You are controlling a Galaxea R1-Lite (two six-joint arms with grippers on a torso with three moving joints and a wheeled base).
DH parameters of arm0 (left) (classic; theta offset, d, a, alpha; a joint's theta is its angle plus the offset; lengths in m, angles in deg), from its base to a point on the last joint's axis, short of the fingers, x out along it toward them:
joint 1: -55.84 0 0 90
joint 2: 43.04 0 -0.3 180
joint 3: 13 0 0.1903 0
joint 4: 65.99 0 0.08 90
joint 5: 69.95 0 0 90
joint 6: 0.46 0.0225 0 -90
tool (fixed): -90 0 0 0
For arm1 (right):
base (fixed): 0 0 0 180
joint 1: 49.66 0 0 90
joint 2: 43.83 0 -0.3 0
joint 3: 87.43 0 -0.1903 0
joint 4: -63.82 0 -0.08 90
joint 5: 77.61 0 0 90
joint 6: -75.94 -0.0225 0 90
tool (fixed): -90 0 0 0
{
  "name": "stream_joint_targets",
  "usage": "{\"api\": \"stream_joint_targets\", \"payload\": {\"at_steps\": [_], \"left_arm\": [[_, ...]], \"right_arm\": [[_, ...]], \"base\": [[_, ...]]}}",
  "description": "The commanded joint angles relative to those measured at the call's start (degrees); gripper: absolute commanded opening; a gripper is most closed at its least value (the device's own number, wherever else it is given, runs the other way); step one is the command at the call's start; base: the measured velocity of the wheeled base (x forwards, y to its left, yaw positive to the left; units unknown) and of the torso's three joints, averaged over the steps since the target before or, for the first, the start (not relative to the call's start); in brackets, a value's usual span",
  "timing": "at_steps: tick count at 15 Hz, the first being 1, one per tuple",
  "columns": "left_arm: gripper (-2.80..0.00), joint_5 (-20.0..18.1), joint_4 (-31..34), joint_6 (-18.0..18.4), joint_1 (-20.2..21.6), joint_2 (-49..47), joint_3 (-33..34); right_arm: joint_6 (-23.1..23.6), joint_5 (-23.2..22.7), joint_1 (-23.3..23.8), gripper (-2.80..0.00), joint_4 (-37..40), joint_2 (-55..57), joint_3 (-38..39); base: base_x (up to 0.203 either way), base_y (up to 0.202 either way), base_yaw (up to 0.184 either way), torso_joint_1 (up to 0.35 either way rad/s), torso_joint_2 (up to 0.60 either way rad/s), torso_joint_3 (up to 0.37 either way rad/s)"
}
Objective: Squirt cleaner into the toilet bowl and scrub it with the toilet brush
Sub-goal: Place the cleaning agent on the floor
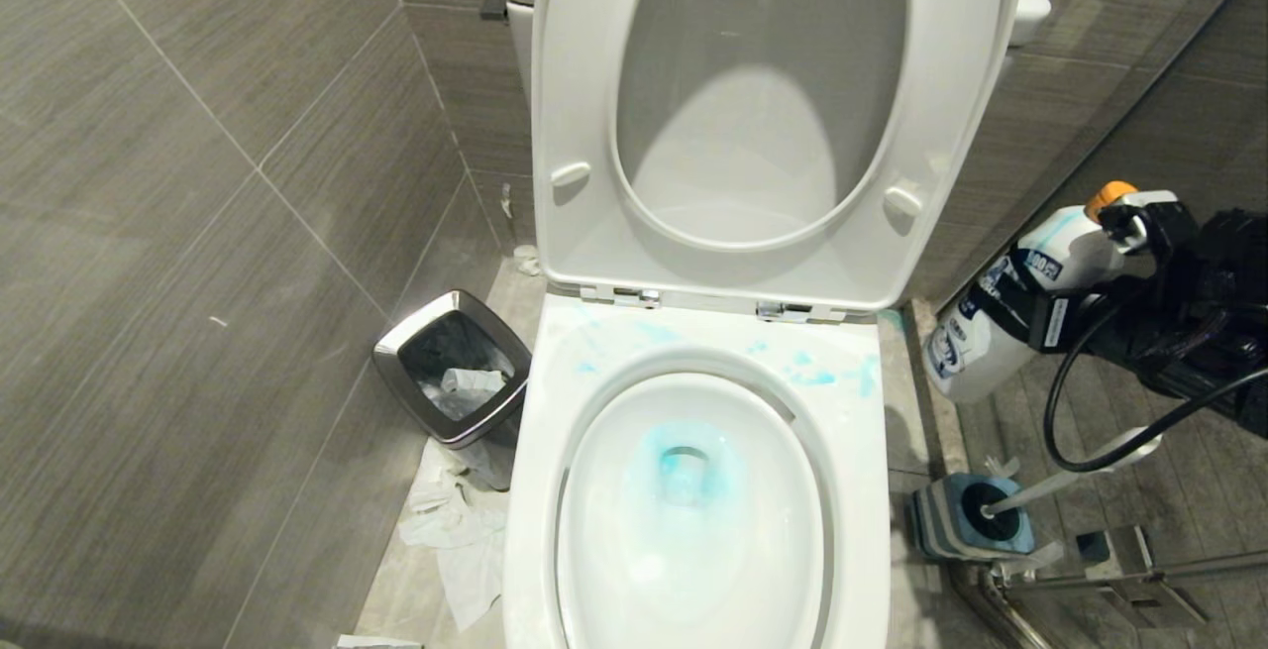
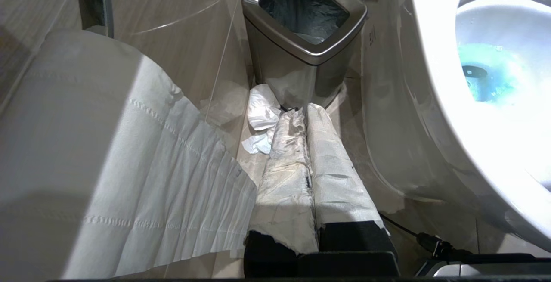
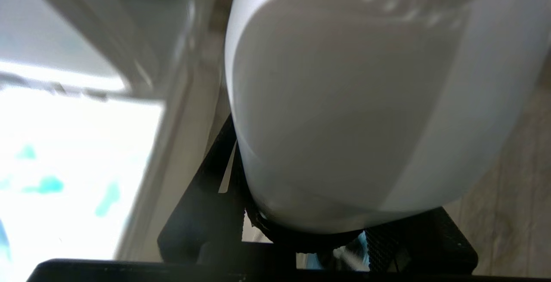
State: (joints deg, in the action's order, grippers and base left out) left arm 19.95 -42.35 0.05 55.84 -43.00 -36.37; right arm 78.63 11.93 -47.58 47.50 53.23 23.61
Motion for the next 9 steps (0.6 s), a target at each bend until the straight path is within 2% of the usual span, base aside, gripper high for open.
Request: {"api": "stream_joint_targets", "payload": {"at_steps": [1,4,9], "left_arm": [[-2.8,0.0,0.0,0.0,0.0,0.0,0.1],[-2.8,0.0,0.0,0.0,0.1,0.0,0.1],[-2.8,0.0,-0.2,0.3,0.1,0.0,0.1]], "right_arm": [[0.1,-0.1,0.2,-2.8,-3.8,5.5,1.8],[0.3,-0.1,0.2,-2.8,-15.3,10.7,4.5],[0.6,0.0,0.1,-2.8,-16.3,12.8,5.1]], "base": [[0.0,0.0,0.0,0.0,0.0,0.0],[0.0,0.0,0.0,0.0,0.0,0.0],[0.0,0.0,0.0,0.0,0.0,0.0]]}}
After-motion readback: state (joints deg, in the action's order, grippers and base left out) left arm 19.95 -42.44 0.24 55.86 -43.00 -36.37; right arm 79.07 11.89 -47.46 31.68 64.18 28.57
